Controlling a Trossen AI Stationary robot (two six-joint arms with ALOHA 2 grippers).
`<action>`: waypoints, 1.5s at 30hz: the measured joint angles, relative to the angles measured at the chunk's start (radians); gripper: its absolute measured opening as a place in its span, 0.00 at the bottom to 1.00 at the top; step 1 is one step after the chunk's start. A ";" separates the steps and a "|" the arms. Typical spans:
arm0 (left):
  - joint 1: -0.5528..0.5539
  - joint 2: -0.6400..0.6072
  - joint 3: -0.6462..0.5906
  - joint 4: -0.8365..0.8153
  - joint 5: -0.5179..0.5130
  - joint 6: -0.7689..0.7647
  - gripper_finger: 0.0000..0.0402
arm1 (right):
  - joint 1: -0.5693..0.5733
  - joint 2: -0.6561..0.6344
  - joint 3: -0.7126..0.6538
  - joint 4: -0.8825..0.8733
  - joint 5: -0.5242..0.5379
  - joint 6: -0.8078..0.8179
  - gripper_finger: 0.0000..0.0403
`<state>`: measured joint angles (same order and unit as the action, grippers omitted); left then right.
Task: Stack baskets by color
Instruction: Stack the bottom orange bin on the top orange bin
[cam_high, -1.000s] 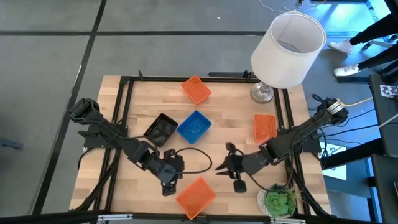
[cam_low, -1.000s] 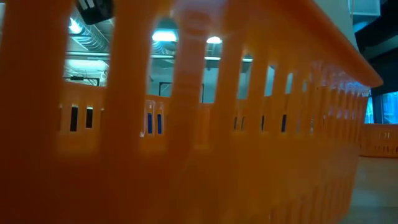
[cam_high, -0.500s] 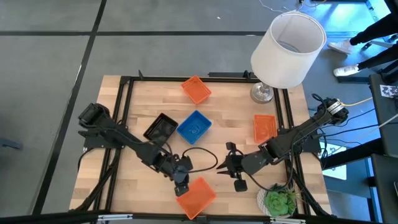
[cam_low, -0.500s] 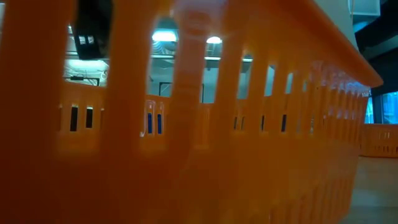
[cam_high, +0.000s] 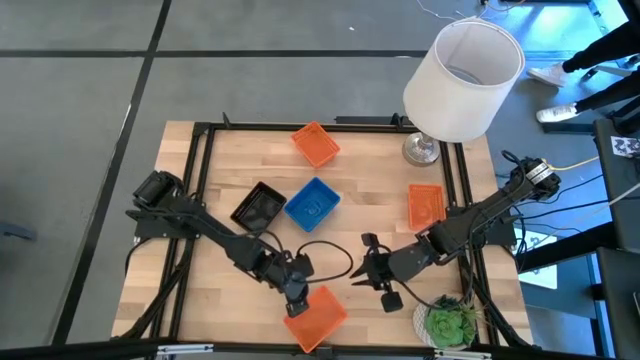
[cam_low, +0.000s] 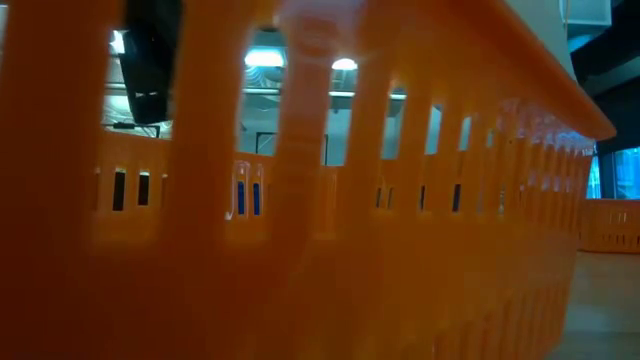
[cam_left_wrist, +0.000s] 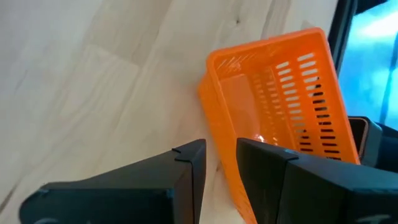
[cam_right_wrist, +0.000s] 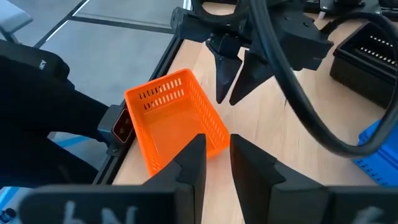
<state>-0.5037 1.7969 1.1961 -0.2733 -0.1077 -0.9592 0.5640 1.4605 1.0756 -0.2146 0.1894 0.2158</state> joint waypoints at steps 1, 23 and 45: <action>-0.001 0.000 0.000 -0.001 -0.013 0.000 0.20 | 0.000 0.000 0.000 0.000 0.000 0.002 0.18; -0.057 -0.001 0.000 0.056 -0.144 0.070 0.20 | 0.000 0.000 0.000 0.000 -0.007 0.010 0.18; -0.058 0.076 0.001 0.107 -0.111 0.155 0.20 | 0.000 0.001 0.000 -0.004 -0.009 0.011 0.18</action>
<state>-0.5617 1.8729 1.1969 -0.1664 -0.2191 -0.8043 0.5640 1.4612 1.0756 -0.2189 0.1802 0.2268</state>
